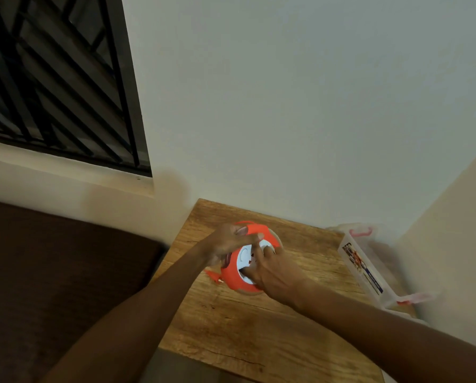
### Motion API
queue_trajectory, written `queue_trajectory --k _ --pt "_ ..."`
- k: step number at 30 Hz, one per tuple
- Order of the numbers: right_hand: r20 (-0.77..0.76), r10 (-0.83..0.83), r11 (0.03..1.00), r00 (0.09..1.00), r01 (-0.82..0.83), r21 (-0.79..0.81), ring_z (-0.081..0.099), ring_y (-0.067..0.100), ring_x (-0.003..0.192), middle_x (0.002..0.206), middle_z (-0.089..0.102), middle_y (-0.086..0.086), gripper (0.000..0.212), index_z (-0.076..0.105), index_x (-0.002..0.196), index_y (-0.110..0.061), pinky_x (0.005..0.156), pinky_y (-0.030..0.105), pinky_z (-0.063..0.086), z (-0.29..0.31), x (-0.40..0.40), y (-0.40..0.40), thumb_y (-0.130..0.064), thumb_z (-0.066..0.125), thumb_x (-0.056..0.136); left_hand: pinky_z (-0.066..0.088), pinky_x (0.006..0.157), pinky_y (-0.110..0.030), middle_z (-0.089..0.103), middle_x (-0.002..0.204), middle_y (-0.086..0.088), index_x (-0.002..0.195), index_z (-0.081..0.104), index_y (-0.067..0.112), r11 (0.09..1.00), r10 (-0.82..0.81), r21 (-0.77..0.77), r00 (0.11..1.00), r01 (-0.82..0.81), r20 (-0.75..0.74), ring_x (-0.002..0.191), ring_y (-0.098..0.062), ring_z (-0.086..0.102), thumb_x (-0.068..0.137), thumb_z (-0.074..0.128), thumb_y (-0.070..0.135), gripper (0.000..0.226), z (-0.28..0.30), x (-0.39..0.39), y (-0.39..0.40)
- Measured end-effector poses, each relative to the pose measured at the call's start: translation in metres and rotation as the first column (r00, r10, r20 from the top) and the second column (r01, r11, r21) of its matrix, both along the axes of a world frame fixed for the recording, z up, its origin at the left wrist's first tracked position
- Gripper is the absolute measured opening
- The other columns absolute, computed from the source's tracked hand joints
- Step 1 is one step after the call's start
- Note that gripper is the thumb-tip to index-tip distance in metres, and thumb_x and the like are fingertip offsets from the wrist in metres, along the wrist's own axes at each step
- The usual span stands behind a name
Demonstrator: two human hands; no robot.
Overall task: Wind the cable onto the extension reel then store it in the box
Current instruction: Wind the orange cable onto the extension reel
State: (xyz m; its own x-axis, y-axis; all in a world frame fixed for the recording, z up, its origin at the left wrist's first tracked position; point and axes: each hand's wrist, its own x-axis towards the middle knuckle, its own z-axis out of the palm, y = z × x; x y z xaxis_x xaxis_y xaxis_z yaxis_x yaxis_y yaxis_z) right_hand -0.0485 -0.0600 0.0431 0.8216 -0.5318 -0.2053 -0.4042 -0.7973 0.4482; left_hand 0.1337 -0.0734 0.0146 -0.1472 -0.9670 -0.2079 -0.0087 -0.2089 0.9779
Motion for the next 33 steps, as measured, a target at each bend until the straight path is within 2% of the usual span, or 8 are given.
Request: queue_trajectory --k 3,5,10,13,21,26,30,33 --pt "-0.013 0.017 1.000 1.000 -0.018 -0.015 0.056 0.044 0.109 0.146 0.030 0.036 0.050 0.037 0.144 -0.029 0.090 0.054 0.049 0.000 -0.003 -0.007 -0.023 0.056 0.099 0.057 0.101 -0.043 0.067 0.142 0.003 0.133 0.067 0.025 0.996 0.079 -0.038 0.997 -0.079 0.007 0.132 -0.024 0.062 0.088 0.080 0.040 0.049 -0.007 -0.005 -0.003" --pt "-0.031 0.026 1.000 0.999 -0.026 -0.017 0.054 0.045 0.113 0.147 0.030 0.034 0.055 0.037 0.145 -0.028 0.091 0.055 0.050 -0.002 -0.004 -0.010 -0.025 0.062 0.096 0.056 0.104 -0.048 0.063 0.146 -0.004 0.141 0.061 0.018 0.993 0.115 -0.020 0.993 -0.115 -0.023 0.133 -0.028 0.062 0.088 0.081 0.039 0.060 -0.009 -0.005 -0.003" --pt "-0.055 0.075 0.997 0.996 -0.075 -0.002 0.046 0.044 0.125 0.148 0.031 0.033 0.055 0.044 0.143 -0.026 0.093 0.055 0.049 0.002 -0.007 -0.013 -0.026 0.066 0.093 0.064 0.077 -0.032 0.078 0.120 0.002 0.116 0.072 0.024 0.987 0.157 -0.031 0.984 -0.160 -0.087 0.100 -0.017 0.078 0.090 0.080 0.034 0.029 -0.013 -0.010 0.003" --pt "-0.077 0.084 0.996 0.993 -0.085 -0.004 0.044 0.044 0.127 0.147 0.031 0.035 0.053 0.047 0.142 -0.023 0.093 0.055 0.050 0.005 -0.010 -0.015 -0.027 0.066 0.093 0.065 0.084 -0.038 0.080 0.117 -0.001 0.122 0.073 0.020 0.984 0.173 -0.020 0.971 -0.179 -0.163 0.106 -0.023 0.077 0.091 0.079 0.031 0.033 -0.012 -0.016 0.003" --pt "-0.041 0.025 0.998 0.999 -0.028 -0.064 0.066 0.043 0.097 0.146 0.032 0.040 0.042 0.050 0.141 -0.019 0.084 0.051 0.054 0.006 -0.006 -0.009 -0.023 0.052 0.100 0.064 0.083 -0.033 0.079 0.119 -0.003 0.117 0.076 0.023 0.977 0.199 -0.020 0.945 -0.211 -0.259 0.109 -0.022 0.076 0.092 0.079 0.025 0.025 -0.005 -0.023 0.000" --pt "0.120 -0.091 0.995 0.989 0.086 0.044 0.063 0.046 0.107 0.153 0.025 0.035 0.052 0.047 0.143 -0.026 0.092 0.052 0.052 0.001 -0.006 -0.013 -0.023 0.063 0.093 0.063 0.082 -0.031 0.078 0.123 0.000 0.110 0.080 0.024 0.963 0.255 -0.003 0.917 -0.269 -0.307 0.114 -0.020 0.074 0.092 0.078 0.023 0.018 -0.006 -0.027 0.000" --pt "0.233 -0.260 0.959 0.937 0.221 0.180 0.063 0.038 0.113 0.148 0.039 0.027 0.062 0.044 0.142 -0.037 0.083 0.044 0.057 0.000 -0.007 -0.015 -0.031 0.071 0.087 0.061 0.095 -0.047 0.077 0.125 -0.003 0.114 0.079 0.019 0.951 0.303 0.020 0.913 -0.309 -0.273 0.119 -0.025 0.071 0.089 0.082 0.024 0.025 -0.012 -0.031 -0.002" --pt "0.297 -0.429 0.867 0.853 0.297 0.400 0.055 0.032 0.126 0.146 0.049 0.014 0.067 0.039 0.148 -0.036 0.092 0.041 0.053 -0.004 -0.008 -0.021 -0.030 0.069 0.088 0.063 0.091 -0.045 0.079 0.120 -0.007 0.115 0.078 0.015 0.949 0.309 0.019 0.918 -0.314 -0.250 0.116 -0.029 0.073 0.088 0.082 0.021 0.027 -0.015 -0.033 -0.004"
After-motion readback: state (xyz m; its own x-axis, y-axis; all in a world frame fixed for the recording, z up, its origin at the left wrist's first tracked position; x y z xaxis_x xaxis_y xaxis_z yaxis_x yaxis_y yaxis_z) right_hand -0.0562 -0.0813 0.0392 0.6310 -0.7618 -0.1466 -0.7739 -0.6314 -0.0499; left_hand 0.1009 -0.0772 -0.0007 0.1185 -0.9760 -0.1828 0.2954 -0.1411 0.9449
